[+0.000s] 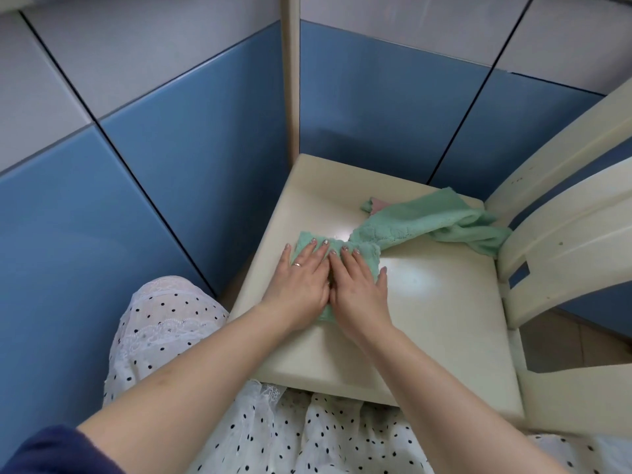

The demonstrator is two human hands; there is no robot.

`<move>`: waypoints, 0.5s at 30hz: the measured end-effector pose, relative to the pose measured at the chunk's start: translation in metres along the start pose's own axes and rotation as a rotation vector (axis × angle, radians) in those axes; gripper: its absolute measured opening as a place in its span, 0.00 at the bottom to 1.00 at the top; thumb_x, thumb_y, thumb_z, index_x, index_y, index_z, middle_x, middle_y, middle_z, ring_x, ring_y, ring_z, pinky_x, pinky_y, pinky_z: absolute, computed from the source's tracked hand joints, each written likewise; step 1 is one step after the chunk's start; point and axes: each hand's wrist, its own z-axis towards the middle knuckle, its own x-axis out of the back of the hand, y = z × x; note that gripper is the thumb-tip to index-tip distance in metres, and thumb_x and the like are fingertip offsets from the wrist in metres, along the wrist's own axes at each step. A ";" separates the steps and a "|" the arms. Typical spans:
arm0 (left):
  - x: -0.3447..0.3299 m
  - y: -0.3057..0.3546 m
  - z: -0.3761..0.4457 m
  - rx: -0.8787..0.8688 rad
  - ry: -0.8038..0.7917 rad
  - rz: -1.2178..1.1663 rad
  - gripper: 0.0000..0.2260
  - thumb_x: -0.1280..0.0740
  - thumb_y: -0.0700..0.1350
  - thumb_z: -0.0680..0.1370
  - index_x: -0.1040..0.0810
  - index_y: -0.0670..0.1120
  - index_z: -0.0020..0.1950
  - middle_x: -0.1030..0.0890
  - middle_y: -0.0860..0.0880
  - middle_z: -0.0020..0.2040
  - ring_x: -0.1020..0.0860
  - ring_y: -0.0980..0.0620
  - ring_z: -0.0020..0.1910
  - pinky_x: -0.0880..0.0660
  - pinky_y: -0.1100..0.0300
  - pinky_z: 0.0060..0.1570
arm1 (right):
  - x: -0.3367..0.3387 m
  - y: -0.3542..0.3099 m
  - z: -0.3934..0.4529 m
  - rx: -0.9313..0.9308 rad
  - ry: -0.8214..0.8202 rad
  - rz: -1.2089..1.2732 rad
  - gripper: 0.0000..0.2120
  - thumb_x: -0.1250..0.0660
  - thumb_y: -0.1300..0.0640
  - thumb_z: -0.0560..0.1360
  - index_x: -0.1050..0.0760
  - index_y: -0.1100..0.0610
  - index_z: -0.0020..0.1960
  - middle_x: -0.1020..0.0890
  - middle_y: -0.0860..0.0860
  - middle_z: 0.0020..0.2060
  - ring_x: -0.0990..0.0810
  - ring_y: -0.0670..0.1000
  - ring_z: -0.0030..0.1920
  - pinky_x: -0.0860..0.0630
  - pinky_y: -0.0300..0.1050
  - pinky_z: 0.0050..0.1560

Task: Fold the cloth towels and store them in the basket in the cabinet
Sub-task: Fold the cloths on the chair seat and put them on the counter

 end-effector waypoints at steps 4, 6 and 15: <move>-0.002 -0.008 -0.001 0.062 0.002 -0.072 0.27 0.53 0.55 0.81 0.55 0.49 0.78 0.58 0.50 0.78 0.59 0.53 0.77 0.61 0.44 0.73 | -0.001 0.011 -0.002 -0.026 -0.025 -0.093 0.26 0.54 0.47 0.81 0.54 0.50 0.77 0.53 0.48 0.77 0.58 0.48 0.76 0.61 0.61 0.72; -0.004 -0.014 -0.001 0.104 -0.012 -0.103 0.29 0.53 0.59 0.80 0.57 0.49 0.78 0.60 0.50 0.78 0.60 0.53 0.76 0.62 0.44 0.73 | 0.000 0.014 -0.004 -0.057 -0.039 -0.105 0.27 0.56 0.43 0.80 0.56 0.49 0.77 0.56 0.48 0.77 0.61 0.48 0.76 0.62 0.61 0.72; -0.003 -0.023 -0.004 0.159 -0.054 -0.128 0.32 0.54 0.62 0.79 0.59 0.49 0.77 0.61 0.48 0.78 0.61 0.51 0.76 0.64 0.44 0.73 | 0.004 0.022 -0.003 -0.131 -0.108 -0.060 0.34 0.56 0.35 0.77 0.59 0.51 0.77 0.61 0.50 0.77 0.64 0.49 0.76 0.61 0.63 0.73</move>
